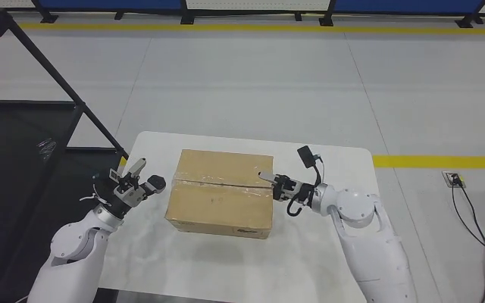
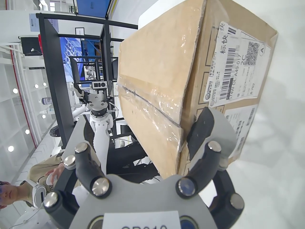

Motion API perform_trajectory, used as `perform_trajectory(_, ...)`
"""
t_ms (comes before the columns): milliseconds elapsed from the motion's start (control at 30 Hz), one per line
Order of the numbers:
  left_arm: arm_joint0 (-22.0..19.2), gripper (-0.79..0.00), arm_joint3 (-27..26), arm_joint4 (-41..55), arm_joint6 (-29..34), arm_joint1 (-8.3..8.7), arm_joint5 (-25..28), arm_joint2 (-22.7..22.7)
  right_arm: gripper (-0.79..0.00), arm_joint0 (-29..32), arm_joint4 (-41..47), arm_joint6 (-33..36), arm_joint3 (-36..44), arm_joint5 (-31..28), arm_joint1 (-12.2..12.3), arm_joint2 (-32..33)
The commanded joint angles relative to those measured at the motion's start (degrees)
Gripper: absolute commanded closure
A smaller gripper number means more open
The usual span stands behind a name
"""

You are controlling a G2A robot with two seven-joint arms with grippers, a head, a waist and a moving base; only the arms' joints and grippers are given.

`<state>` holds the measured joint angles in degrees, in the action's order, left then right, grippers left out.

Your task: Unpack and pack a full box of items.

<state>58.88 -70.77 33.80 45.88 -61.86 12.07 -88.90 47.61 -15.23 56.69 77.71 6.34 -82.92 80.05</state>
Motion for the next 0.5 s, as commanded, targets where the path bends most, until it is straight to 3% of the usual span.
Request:
perform_trajectory(0, 0.1, -0.785, 0.2, -0.1, 0.0, 0.03, 0.0, 0.0, -0.785, -0.1, 0.5, -0.3, -0.2, -0.1, 0.2, 0.1)
perform_trajectory(467, 1.3, -0.785, 2.1, -1.9, 0.9, 0.38, 0.6, -0.5, -0.785, 6.6, 4.9, -12.0, 9.0, 0.4, 1.3, 4.4)
